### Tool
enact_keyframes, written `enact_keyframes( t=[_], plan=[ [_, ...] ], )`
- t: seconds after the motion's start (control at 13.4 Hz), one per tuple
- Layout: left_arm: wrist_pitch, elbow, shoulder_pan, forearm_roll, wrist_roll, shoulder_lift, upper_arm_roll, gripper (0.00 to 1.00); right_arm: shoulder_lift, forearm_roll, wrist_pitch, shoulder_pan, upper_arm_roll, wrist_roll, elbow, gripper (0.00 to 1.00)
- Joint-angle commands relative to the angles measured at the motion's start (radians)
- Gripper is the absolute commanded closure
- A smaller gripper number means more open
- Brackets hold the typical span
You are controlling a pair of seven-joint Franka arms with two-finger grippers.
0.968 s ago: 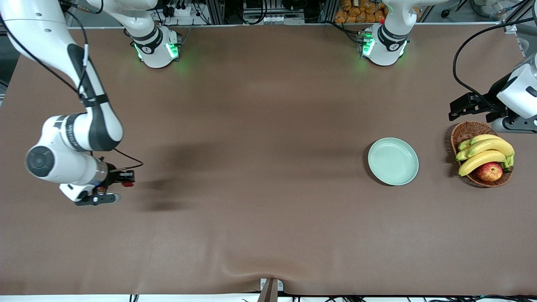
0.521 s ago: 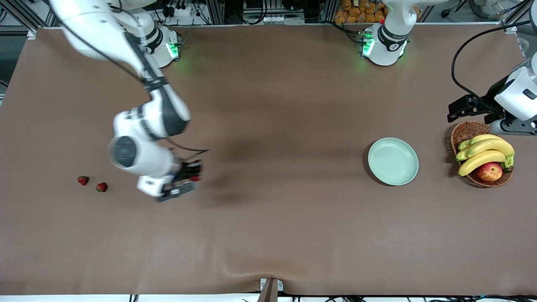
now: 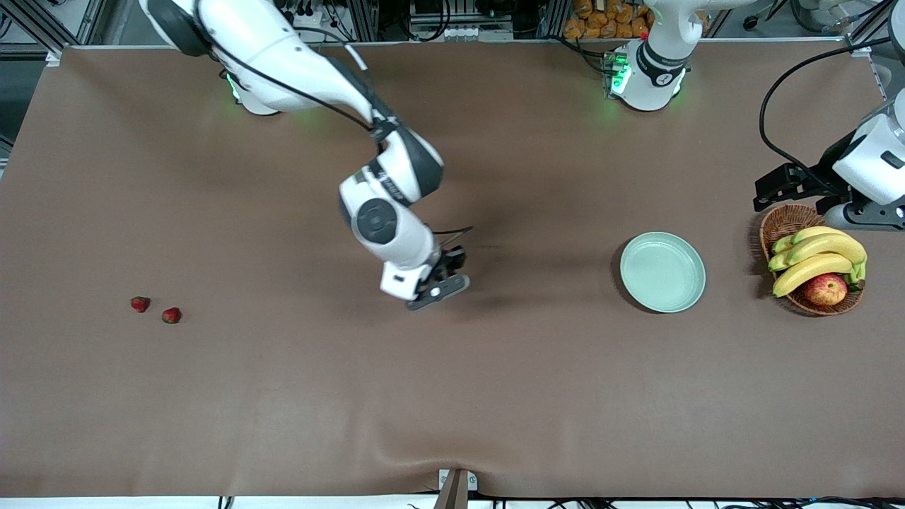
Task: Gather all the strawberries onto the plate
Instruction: 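Carry the strawberry to mid-table with the right gripper and release it, then reach the left gripper to the strawberry while the right gripper returns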
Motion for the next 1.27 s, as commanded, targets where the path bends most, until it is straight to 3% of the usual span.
enact_keyframes(
  t=[0.0, 0.07, 0.15, 0.22, 0.45, 0.6, 0.89, 1.19],
  plan=[
    [0.013, -0.006, 0.005, -0.006, -0.01, 0.007, -0.004, 0.0, 0.129, 0.011, 0.031, 0.08, -0.018, 0.1, 0.136, 1.0],
    [0.013, -0.006, 0.002, -0.004, -0.011, 0.011, -0.004, 0.0, 0.16, 0.009, 0.033, 0.092, -0.021, 0.111, 0.168, 0.82],
    [0.008, -0.02, 0.0, -0.006, -0.013, 0.01, -0.005, 0.0, 0.17, 0.007, 0.034, 0.094, -0.021, 0.11, 0.176, 0.16],
    [0.009, -0.037, 0.005, -0.004, -0.013, 0.001, -0.01, 0.0, 0.165, 0.001, 0.041, 0.092, -0.023, 0.11, 0.173, 0.0],
    [0.005, -0.046, 0.005, -0.006, -0.013, -0.006, -0.012, 0.0, 0.112, -0.008, 0.016, 0.042, -0.027, 0.108, 0.155, 0.0],
    [0.003, -0.05, 0.005, -0.004, -0.013, -0.006, -0.013, 0.0, 0.035, -0.008, -0.089, -0.034, -0.027, 0.102, 0.124, 0.0],
    [0.005, -0.057, 0.005, -0.006, -0.013, -0.006, -0.019, 0.0, -0.077, -0.009, -0.367, -0.266, -0.027, 0.084, 0.119, 0.0],
    [0.013, -0.063, -0.001, -0.018, -0.023, 0.026, -0.042, 0.0, -0.086, -0.048, -0.479, -0.54, -0.029, -0.163, 0.113, 0.0]
  ],
)
